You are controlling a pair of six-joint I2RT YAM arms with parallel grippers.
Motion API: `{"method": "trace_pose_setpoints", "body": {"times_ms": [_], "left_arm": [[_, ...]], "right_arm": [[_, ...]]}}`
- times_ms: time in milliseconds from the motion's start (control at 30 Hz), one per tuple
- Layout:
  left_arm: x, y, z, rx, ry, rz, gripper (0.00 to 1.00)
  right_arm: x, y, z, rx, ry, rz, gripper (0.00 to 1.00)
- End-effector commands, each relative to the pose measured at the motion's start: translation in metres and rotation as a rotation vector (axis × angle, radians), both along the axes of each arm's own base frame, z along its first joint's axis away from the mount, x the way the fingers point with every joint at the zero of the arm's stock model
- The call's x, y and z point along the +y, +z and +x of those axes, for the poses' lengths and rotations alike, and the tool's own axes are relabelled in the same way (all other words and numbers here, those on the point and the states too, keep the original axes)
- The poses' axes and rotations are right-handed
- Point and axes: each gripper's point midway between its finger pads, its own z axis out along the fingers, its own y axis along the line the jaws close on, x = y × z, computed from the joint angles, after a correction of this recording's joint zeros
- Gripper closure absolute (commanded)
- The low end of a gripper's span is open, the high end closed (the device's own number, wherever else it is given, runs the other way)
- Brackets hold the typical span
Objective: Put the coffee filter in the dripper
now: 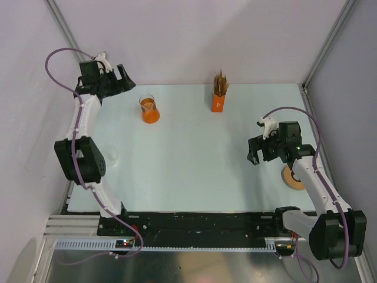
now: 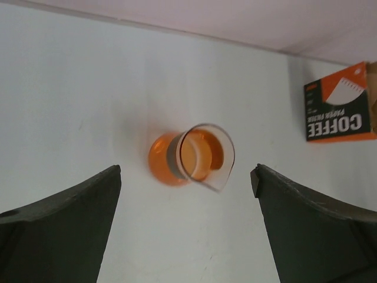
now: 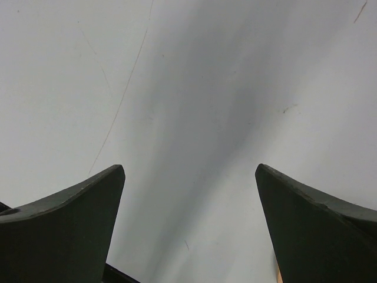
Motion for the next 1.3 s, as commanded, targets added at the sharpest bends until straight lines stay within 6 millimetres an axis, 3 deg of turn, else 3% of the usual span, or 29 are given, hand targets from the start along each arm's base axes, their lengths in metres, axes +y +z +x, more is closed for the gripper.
{"method": "trace_pose_setpoints", "body": {"times_ms": [0,267,467,700,1267], "left_arm": [[-0.007,0.016,0.047,-0.088,-0.014,-0.178,0.02],[-0.020,-0.024,0.100,-0.054,-0.079,-0.344,0.02],[-0.033,-0.062,0.105,-0.010,-0.118,-0.434,0.02],[-0.059,-0.082,0.075,-0.005,-0.194,-0.499,0.02],[-0.121,-0.097,-0.008,0.051,-0.328,-0.545,0.02]], "right_arm": [[-0.002,0.007,0.009,-0.025,0.002,-0.028,0.00],[-0.001,0.003,0.008,-0.006,0.010,-0.022,0.00],[-0.002,-0.003,0.009,0.020,0.006,-0.032,0.00],[-0.002,-0.005,0.008,0.031,0.013,-0.032,0.00],[0.000,-0.002,0.005,0.024,0.029,-0.022,0.00]]}}
